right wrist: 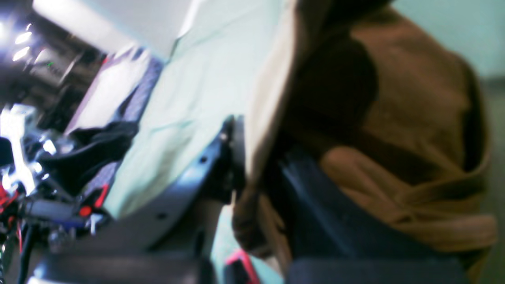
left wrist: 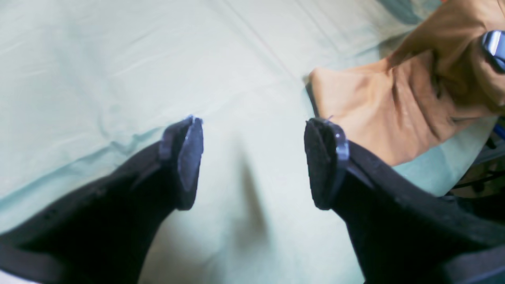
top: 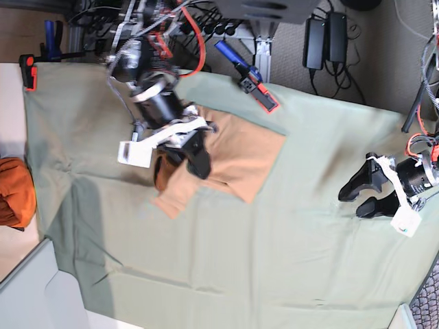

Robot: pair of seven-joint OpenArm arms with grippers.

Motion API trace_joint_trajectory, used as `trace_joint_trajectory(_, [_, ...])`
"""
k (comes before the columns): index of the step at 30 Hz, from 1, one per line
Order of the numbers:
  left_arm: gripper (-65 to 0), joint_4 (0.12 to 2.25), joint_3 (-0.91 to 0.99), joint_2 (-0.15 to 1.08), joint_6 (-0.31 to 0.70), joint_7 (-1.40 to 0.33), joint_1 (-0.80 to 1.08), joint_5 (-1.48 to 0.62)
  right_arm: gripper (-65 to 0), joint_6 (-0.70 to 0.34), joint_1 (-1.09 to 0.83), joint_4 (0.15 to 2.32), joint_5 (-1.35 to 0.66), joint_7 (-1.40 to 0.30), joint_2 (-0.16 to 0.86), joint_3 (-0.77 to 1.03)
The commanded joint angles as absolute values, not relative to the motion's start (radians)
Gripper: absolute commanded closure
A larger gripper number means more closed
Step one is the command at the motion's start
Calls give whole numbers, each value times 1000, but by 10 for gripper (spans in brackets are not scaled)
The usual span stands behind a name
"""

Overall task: Fold the T-shirt properly
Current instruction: 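Release the hem and regrasp the folded shirt's edges with both grippers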

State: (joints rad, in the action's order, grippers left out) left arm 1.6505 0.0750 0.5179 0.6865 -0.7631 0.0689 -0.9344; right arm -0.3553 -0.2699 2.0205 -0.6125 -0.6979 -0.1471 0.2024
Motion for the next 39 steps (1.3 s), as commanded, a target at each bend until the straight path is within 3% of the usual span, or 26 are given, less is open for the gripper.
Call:
trace_joint_trajectory(1, [-430,1670,81,536,698,-745,53,-955,0,-453,-257,2029,-611,-654,-150,173])
trace_joint_trajectory(9, [-430,1670,81,538,698,-745,53,-955,-18,-453,-194,1846,-493,-621,-150,36])
trace_joint_trajectory(12, [-430,1670,81,538,698,-745,53,-966,-340,-453,-191,1805,-497,-621,-150,13])
trace_joint_trajectory(13, [-430,1670,81,538,698,-745,53,-971,-395,-453,-192,1800,-497,-622,-150,0])
trace_joint_trajectory(14, [-430,1670,81,538,698,-744,53,-977,-410,-453,-192,1798,-497,-623,-150,-14])
trace_joint_trajectory(28, [-430,1670,81,538,698,-745,53,-979,-409,-453,-191,1813,-523,-621,-150,-221])
trace_joint_trajectory(34, [-415,1670,81,538,698,-746,53,-988,-407,-453,-190,1917,-451,-620,-150,-216])
trace_joint_trajectory(35, [-377,1671,79,538,698,-751,54,-995,-406,-453,-187,1948,-422,-619,-150,-209])
trace_joint_trajectory(37, [-200,1691,68,538,698,-785,54,-1020,-340,-453,-176,1996,-351,-608,-149,-187])
trace_joint_trajectory(39, [-25,1739,32,538,698,-804,59,-1045,-141,-451,-154,2018,-274,-592,-147,-143])
